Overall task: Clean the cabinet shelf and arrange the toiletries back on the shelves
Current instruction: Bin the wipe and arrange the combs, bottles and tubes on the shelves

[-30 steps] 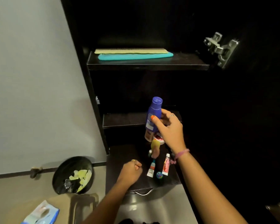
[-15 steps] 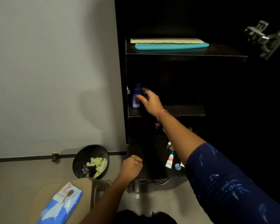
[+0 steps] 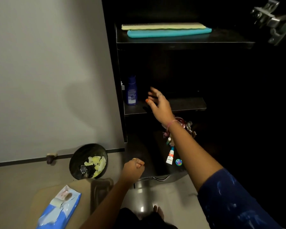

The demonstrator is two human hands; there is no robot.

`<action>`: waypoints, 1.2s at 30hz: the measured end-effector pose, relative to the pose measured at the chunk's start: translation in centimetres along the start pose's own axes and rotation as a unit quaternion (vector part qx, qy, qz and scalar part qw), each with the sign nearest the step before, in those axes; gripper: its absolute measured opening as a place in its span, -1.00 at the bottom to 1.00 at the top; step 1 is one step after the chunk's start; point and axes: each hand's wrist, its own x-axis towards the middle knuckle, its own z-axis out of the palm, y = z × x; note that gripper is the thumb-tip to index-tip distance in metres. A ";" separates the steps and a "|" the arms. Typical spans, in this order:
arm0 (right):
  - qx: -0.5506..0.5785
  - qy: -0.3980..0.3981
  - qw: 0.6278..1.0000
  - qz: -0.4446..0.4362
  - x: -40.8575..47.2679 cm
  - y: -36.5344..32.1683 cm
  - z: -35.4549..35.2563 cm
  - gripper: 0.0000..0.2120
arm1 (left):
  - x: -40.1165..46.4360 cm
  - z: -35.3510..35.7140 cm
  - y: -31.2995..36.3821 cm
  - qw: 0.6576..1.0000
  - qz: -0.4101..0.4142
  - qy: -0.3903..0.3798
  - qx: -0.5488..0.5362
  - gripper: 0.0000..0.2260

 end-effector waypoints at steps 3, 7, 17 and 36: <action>0.057 0.097 0.993 0.022 -3.7 2.5 -2.5 -0.66 | 0.8 1.0 0.5 1.000 -0.015 -0.007 0.005 -0.87; 0.027 0.220 0.967 0.121 -7.9 8.6 -6.1 -0.82 | 2.3 2.7 2.0 0.999 -0.010 -0.017 0.028 -0.82; -0.153 0.106 0.954 0.235 -6.9 15.7 -9.1 -0.58 | 9.7 5.4 9.2 0.995 0.059 0.085 -0.003 -0.61; -0.266 -0.049 0.931 0.246 -2.0 17.4 -8.7 -0.73 | 17.6 4.8 17.7 0.967 0.044 -0.167 0.186 -0.74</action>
